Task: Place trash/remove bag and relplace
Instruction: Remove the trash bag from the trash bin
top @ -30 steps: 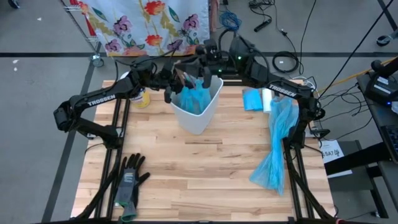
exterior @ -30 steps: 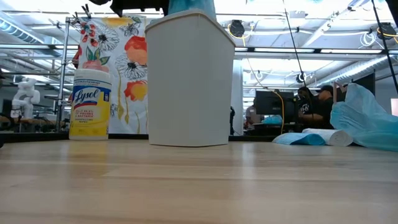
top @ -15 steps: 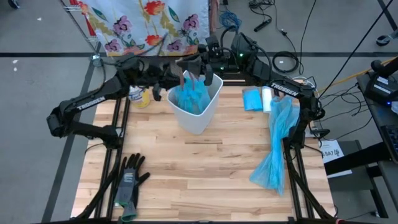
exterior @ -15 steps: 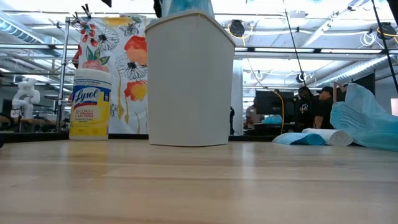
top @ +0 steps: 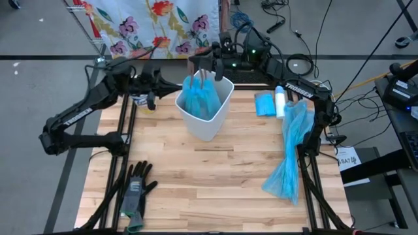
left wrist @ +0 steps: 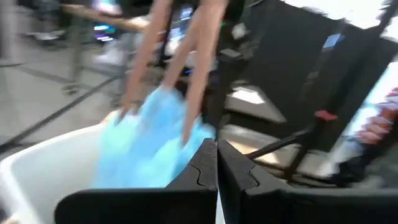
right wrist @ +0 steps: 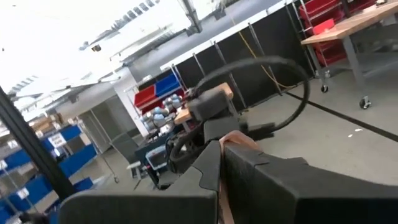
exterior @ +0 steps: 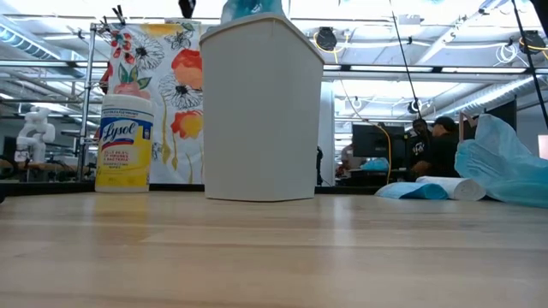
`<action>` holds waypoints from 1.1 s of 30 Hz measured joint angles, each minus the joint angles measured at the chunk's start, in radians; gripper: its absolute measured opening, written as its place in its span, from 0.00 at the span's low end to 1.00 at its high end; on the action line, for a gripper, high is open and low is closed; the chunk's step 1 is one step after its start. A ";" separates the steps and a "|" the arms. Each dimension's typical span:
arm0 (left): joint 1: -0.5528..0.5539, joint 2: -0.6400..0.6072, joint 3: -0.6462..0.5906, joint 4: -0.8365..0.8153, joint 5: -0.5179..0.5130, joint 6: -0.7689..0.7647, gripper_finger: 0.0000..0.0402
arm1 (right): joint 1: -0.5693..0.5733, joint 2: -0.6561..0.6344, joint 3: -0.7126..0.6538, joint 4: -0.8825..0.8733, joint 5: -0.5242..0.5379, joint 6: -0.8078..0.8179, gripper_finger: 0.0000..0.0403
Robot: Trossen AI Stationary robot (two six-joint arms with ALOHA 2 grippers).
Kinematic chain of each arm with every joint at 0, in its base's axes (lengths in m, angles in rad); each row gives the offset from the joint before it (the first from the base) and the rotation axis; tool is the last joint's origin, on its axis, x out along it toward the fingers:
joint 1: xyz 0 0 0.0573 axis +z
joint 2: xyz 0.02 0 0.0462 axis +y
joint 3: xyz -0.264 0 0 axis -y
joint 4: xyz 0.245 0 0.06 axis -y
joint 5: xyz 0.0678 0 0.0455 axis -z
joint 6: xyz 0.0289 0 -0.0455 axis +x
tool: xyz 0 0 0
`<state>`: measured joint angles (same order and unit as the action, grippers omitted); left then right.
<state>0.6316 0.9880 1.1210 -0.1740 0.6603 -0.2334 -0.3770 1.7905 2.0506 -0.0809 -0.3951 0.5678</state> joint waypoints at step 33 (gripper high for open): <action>0.077 -0.079 0.001 -0.427 -0.353 0.127 0.00 | -0.167 -0.055 0.306 0.554 0.074 0.183 0.00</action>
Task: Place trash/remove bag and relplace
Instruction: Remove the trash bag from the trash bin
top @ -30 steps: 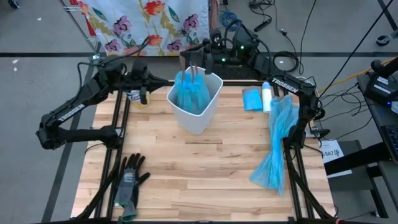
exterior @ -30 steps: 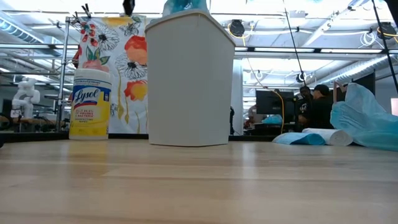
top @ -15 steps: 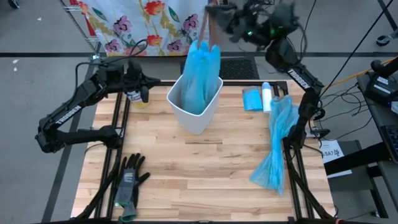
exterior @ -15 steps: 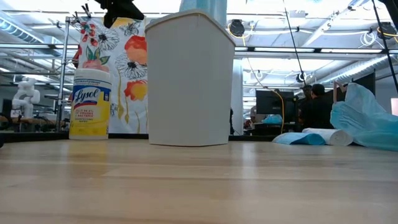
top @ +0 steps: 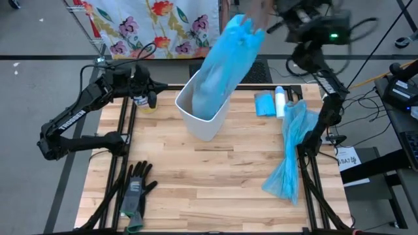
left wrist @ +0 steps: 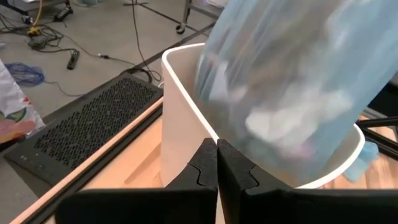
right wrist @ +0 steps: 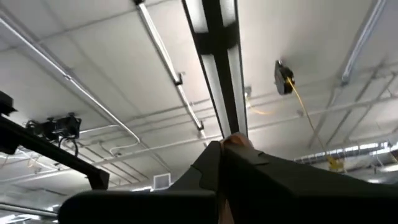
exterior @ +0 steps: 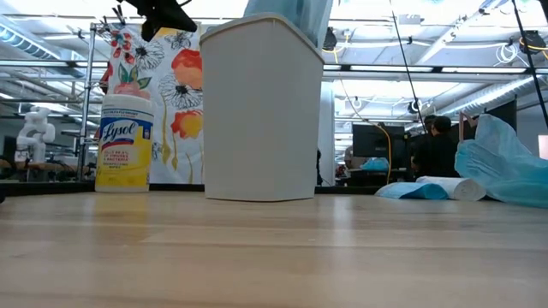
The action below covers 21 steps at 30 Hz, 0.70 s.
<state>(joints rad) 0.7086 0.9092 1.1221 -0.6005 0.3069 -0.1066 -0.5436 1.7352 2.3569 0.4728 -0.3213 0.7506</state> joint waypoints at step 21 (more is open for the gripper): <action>0.000 0.001 0.000 -0.011 -0.001 0.010 0.00 | -0.021 -0.293 0.000 -0.232 0.015 -0.221 0.00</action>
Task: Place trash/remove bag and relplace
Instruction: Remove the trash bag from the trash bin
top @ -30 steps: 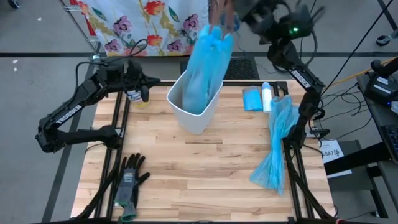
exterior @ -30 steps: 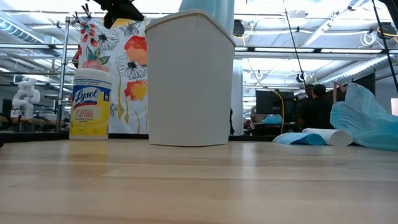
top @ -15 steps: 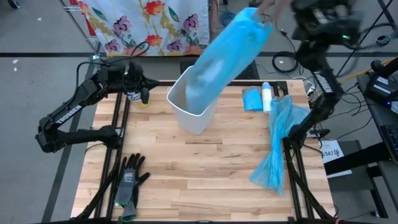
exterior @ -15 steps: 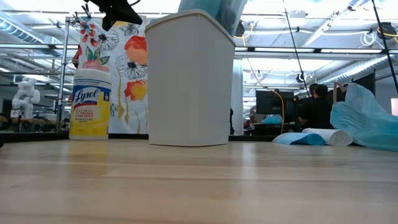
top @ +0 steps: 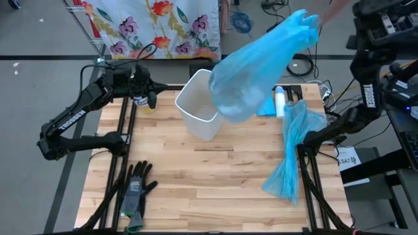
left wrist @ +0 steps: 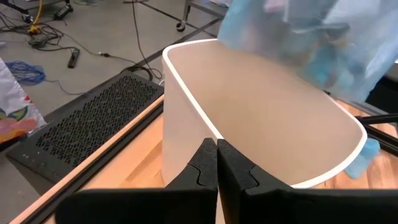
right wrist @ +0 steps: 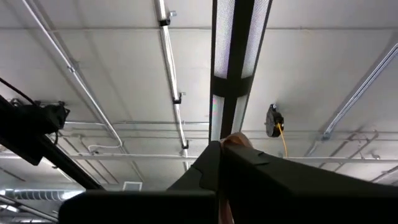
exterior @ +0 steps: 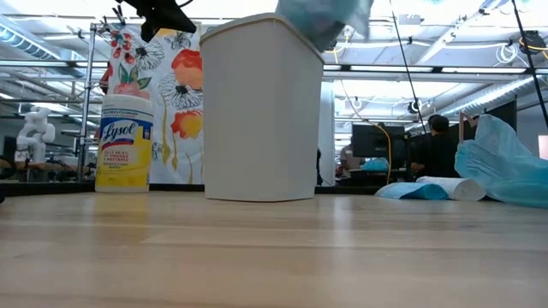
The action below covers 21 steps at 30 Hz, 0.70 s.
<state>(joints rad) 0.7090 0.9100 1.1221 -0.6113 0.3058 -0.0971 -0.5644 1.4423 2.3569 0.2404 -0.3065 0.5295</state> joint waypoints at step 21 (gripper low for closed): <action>0.000 0.000 0.000 -0.004 0.000 -0.003 0.00 | 0.000 -0.032 -0.003 -0.137 0.021 -0.056 0.00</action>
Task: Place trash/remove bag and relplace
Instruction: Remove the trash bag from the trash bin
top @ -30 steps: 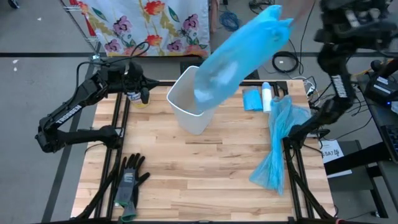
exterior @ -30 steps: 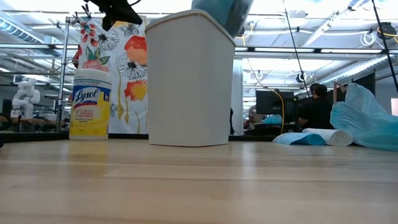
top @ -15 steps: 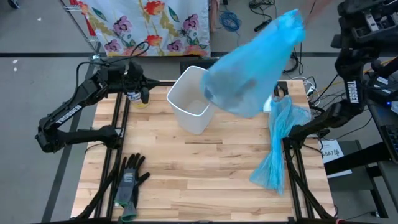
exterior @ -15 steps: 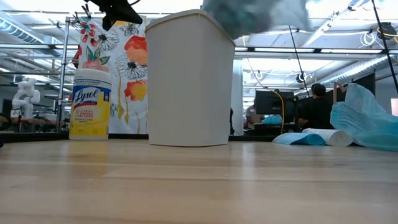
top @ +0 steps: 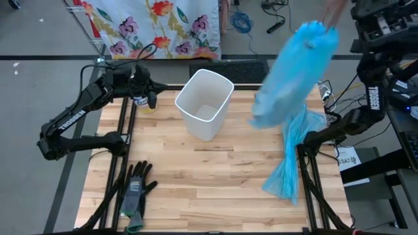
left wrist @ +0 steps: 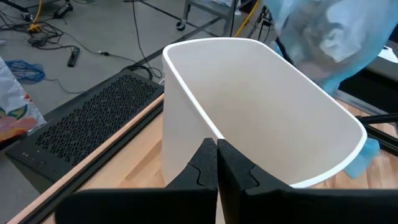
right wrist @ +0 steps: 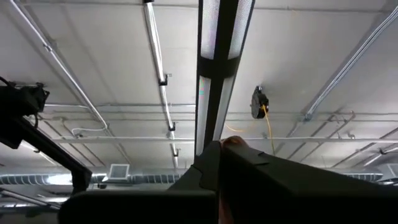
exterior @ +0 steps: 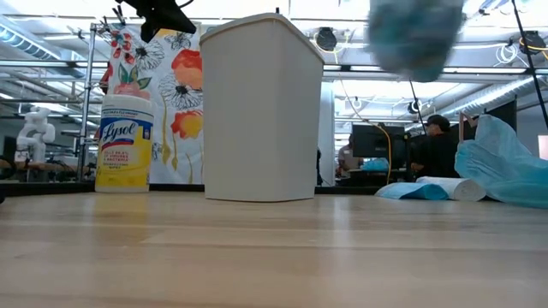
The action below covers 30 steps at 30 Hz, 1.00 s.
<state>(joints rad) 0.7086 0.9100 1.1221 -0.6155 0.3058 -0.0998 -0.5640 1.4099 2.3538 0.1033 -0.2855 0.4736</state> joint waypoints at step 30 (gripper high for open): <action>0.000 0.000 -0.001 -0.032 0.000 0.011 0.00 | 0.004 -0.022 0.003 -1.687 0.595 -0.067 0.00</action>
<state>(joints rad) 0.7086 0.9104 1.1210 -0.6470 0.3058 -0.0887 -0.5597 1.3878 2.3563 -1.5835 0.3094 0.4066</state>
